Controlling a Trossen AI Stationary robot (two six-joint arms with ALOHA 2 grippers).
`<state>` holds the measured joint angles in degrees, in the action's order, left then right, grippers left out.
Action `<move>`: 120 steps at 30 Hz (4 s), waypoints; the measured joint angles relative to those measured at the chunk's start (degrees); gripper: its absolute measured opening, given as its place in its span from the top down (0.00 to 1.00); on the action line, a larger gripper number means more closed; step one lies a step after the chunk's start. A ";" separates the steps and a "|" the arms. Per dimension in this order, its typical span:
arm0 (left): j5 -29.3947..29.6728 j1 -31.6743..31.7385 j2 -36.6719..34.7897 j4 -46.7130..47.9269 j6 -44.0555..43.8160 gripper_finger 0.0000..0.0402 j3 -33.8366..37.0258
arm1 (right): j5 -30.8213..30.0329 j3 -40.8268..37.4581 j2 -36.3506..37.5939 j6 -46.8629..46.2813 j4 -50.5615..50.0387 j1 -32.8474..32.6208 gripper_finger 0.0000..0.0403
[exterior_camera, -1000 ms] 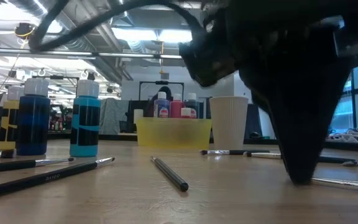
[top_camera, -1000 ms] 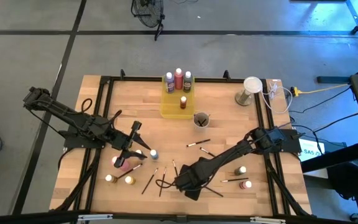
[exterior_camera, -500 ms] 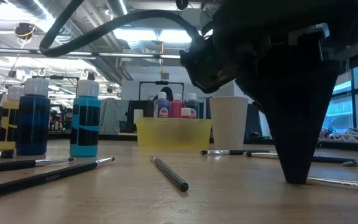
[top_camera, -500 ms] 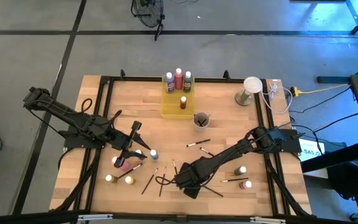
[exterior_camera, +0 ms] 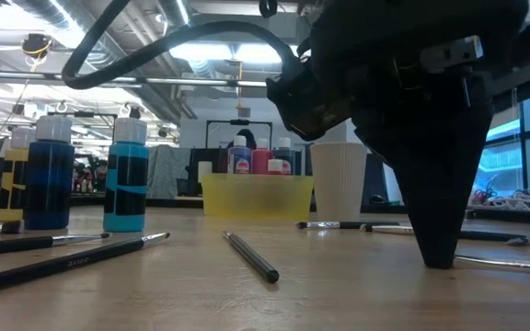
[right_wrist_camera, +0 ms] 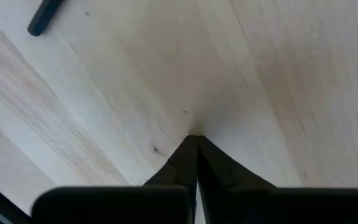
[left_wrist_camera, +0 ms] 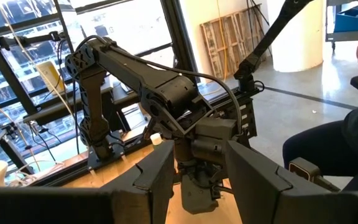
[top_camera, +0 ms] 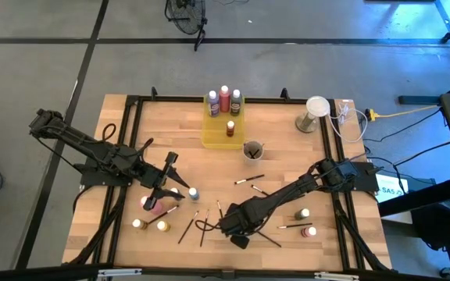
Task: Pick & Place Paint Supplies
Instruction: Put the black paintbrush into the white cup
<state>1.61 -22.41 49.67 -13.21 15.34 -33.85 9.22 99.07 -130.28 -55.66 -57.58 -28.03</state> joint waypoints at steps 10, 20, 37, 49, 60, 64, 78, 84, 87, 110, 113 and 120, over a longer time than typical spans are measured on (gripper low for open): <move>0.00 0.00 0.00 0.02 0.01 0.65 0.00 | 0.88 2.03 -0.16 -3.86 -2.84 -0.62 1.00; 0.00 0.00 0.00 0.04 0.01 0.65 0.00 | -0.67 12.58 -0.09 -4.91 -23.94 -2.11 1.00; 0.02 0.00 -0.02 1.52 -2.96 0.65 -0.02 | -29.36 20.94 9.37 -3.22 -32.43 -3.30 1.00; 0.02 0.00 -0.02 4.51 -7.14 0.65 -0.02 | -78.53 20.94 16.42 -10.87 -32.42 -3.98 1.00; 0.02 -0.11 -0.02 6.05 -9.09 0.65 -0.02 | -84.76 19.64 23.69 -12.93 -32.40 1.06 1.00; -0.04 -0.11 -0.02 6.03 -9.65 0.65 -0.02 | -87.82 15.96 27.64 -15.05 -32.44 4.43 1.00; -0.20 -0.11 -0.02 6.68 -7.15 0.65 -0.02 | -88.08 -19.75 46.37 -39.42 -32.48 5.32 1.00; -0.01 -0.11 -0.02 6.68 -7.09 0.65 -0.02 | -83.72 -32.86 61.74 -45.59 -28.89 -1.06 1.00; 0.26 -0.09 -0.02 6.34 -7.07 0.65 -0.02 | -85.02 -39.02 66.67 -42.56 -21.27 -5.02 1.00; 0.28 -0.23 -0.02 4.97 -8.13 0.65 -0.02 | -62.50 -65.01 71.36 52.57 87.29 -2.67 1.00; 0.26 -0.98 -0.02 6.23 -9.37 0.65 -0.02 | -66.79 -65.05 71.32 53.64 84.82 0.30 1.00; 0.27 -3.63 -0.01 7.03 -10.05 0.65 -0.02 | -63.43 -65.10 70.60 46.49 77.39 7.01 1.00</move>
<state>1.88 -26.04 49.66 -6.18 5.29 -33.87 -54.21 33.96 -59.67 -9.17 19.81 -21.02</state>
